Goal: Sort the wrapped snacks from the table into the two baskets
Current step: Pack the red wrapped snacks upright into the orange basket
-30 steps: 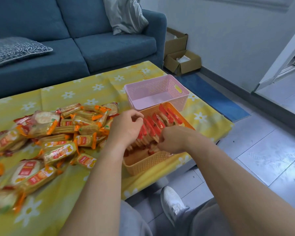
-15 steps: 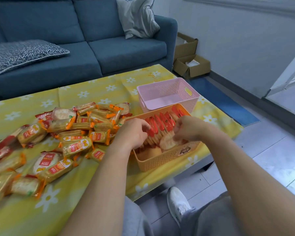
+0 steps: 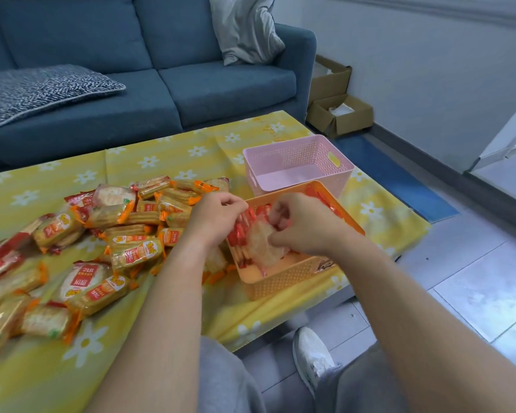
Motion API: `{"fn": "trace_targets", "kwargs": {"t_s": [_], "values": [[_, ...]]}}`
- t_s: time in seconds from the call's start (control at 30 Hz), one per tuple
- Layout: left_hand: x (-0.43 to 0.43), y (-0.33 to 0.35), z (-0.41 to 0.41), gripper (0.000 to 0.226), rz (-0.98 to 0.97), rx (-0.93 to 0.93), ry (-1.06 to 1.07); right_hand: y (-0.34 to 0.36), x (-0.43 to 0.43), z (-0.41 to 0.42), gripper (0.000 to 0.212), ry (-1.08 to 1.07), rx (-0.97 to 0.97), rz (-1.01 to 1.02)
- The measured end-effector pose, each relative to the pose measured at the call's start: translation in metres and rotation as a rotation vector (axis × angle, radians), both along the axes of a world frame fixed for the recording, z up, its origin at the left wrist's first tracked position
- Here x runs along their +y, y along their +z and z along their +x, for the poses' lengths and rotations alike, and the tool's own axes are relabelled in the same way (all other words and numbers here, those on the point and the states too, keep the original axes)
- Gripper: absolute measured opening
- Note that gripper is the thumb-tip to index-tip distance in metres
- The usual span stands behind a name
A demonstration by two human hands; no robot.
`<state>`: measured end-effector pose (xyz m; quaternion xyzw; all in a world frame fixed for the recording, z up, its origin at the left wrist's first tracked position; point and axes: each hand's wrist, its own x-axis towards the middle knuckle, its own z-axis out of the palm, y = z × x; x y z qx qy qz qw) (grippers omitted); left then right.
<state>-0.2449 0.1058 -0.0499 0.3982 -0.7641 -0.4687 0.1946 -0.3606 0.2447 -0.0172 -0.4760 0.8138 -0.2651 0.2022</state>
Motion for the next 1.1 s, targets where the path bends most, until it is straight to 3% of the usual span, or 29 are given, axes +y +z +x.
{"fn": "trace_targets", "kwargs": {"t_s": [0.33, 0.6, 0.8, 0.97, 1.1], "values": [[-0.011, 0.001, 0.017, 0.017, 0.038, -0.094, 0.001, -0.003, -0.017, 0.019, 0.018, 0.072, 0.049, 0.042], [-0.013, 0.005, 0.026, 0.014, 0.063, -0.117, 0.007, -0.035, -0.036, 0.044, 0.017, 0.254, 0.114, 0.337], [-0.017, 0.007, 0.036, 0.020, 0.101, -0.173, -0.041, -0.024, -0.037, 0.035, 0.018, 0.197, 0.071, 0.259], [-0.026, 0.006, 0.050, 0.018, 0.057, -0.207, -0.024, -0.024, -0.043, 0.042, 0.011, 0.220, 0.151, 0.365], [-0.045, 0.004, 0.074, 0.032, -0.056, -0.324, 0.091, -0.010, -0.052, 0.047, 0.023, 0.067, 0.283, 0.160]]}}
